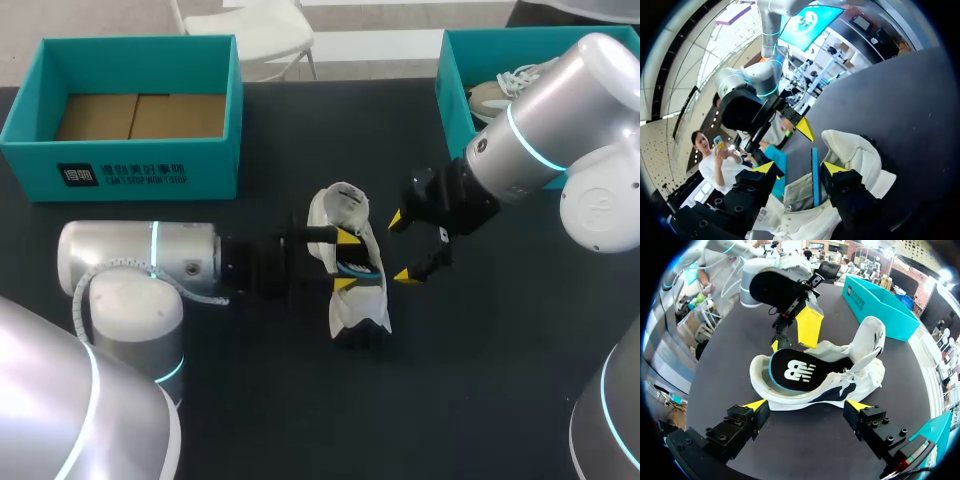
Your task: Take the shoe out of the shoebox, open the shoe tongue, remove and reinsert the insole, then place the shoe into the shoebox
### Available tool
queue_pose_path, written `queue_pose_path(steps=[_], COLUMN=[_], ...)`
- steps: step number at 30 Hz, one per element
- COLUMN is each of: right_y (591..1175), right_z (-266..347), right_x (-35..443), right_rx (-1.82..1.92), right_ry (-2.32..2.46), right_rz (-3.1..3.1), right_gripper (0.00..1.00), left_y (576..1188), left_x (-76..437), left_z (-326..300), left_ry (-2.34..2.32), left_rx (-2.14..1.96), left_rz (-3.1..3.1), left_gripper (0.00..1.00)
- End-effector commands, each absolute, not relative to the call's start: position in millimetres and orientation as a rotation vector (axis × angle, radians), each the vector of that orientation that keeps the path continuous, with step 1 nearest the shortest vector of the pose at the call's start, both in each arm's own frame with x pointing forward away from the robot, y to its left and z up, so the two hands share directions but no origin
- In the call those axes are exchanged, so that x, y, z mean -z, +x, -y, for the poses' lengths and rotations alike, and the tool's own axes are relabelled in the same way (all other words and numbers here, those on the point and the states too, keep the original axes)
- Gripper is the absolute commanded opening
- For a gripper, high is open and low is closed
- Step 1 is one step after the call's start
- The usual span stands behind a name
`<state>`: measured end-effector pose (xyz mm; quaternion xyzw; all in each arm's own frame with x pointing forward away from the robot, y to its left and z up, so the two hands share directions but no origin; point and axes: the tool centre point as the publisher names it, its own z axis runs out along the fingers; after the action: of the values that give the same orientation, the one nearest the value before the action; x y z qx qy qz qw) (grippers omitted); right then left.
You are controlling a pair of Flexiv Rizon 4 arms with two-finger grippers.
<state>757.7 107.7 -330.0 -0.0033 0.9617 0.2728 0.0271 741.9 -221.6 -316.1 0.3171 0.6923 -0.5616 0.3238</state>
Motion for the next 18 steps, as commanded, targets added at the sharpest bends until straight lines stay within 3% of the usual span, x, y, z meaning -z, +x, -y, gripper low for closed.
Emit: queue_pose_path(steps=[1, 6, 9, 18], right_y=[757.3, 757.3, 757.3, 757.3], right_z=[-108.6, -108.6, -108.6, -108.6], right_x=[330.8, 330.8, 330.8, 330.8], right_rx=[-0.841, -0.841, -0.841, -0.841], right_ry=[-0.009, -0.009, -0.009, -0.009], right_rz=[-2.969, -2.969, -2.969, -2.969], right_gripper=[1.0, 1.0, 1.0, 1.0], left_y=[735.3, 734.1, 733.4, 725.4], left_x=[309.5, 309.1, 313.8, 302.3], left_z=[216.7, 219.5, 224.7, 225.5], left_ry=[0.831, 0.825, 0.82, 0.838], left_rx=[1.477, 1.495, 1.513, 1.534], left_rz=[-1.801, -1.793, -1.804, -1.786], left_gripper=[0.58, 0.56, 0.49, 0.5])
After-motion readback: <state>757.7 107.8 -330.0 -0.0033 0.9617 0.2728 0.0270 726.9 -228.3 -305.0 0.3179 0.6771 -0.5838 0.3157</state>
